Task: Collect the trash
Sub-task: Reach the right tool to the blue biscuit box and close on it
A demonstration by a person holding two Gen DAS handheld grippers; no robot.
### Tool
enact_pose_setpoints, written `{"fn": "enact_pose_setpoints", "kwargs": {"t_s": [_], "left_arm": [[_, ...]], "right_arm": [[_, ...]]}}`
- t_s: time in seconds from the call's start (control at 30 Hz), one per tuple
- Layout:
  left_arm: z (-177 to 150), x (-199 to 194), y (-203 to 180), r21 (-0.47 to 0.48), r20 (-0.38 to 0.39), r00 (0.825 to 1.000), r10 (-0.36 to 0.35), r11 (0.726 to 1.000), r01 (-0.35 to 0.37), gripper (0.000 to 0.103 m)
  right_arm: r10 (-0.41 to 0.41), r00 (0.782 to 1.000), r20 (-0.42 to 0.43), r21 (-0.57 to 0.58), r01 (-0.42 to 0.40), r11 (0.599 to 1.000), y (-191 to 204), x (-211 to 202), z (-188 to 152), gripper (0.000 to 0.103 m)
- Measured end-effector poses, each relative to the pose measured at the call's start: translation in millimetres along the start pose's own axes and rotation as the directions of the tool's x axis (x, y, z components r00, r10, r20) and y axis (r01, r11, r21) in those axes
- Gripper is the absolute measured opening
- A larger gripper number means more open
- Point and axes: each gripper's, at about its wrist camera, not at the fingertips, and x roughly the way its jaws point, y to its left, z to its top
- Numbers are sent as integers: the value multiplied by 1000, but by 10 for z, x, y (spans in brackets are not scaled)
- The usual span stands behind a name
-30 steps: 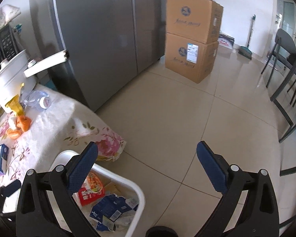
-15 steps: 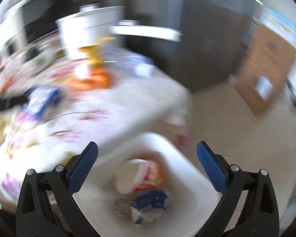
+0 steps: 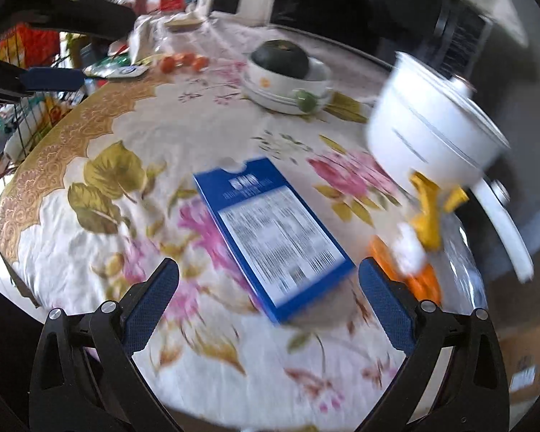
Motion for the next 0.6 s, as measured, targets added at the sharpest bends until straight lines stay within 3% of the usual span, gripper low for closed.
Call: {"fn": "enact_pose_setpoints", "kwargs": {"t_s": [0.27,0.6], "left_arm": [[99,-56,323,-65,-3,1000,-4,998,3,84],[69,-39,245,-52,-17,999,-27,998,27,84]], "right_arm": [[47,994,-96,-115,-58,992,212,468,320,96],[33,980,-198,-219,-77,973,251,836,525,96]]}}
